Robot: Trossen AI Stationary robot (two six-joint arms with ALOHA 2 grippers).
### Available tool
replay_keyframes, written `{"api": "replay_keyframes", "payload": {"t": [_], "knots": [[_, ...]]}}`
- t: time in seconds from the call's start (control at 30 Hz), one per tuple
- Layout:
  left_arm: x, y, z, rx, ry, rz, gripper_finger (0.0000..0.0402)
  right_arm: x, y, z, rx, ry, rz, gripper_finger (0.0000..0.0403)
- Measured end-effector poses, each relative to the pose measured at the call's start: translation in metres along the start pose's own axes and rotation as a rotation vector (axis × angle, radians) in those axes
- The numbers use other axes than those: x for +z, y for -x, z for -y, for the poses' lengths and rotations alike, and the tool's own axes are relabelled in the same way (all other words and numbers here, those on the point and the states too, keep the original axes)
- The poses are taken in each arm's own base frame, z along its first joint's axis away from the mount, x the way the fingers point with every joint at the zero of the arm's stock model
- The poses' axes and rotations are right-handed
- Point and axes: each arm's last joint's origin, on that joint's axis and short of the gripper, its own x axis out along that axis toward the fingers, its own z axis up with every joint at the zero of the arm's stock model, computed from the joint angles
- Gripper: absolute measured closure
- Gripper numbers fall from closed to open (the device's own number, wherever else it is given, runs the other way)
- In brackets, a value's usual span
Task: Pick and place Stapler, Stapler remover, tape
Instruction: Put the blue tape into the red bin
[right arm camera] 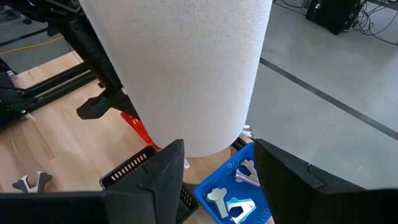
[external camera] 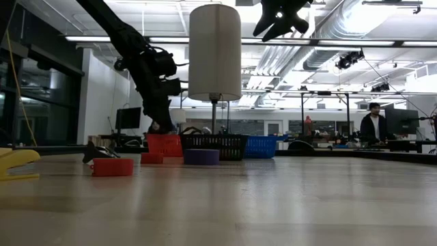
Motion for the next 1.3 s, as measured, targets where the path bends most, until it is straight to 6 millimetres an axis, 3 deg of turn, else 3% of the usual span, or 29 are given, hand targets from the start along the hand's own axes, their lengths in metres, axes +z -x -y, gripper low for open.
{"api": "replay_keyframes", "payload": {"t": [0.23, 0.37, 0.9, 1.3], "knots": [[-0.001, 0.0, 0.0, 0.005, 0.004, -0.012, 0.02, 0.0, 0.0, 0.0, 0.004, 0.0, -0.001, 0.0219], [-0.002, 0.0, 0.0, 0.002, 0.009, -0.026, 0.0178, 0.0, 0.0, 0.0, 0.013, 0.0, -0.003, 0.0218], [0.007, 0.033, 0.004, 0.046, 0.039, -0.198, 0.0206, -0.008, 0.0, -0.002, 0.112, 0.065, -0.101, 0.0218], [0.006, 0.075, 0.014, 0.133, 0.158, -0.134, 0.022, -0.014, 0.002, -0.007, 0.335, 0.227, -0.169, 0.0218]]}}
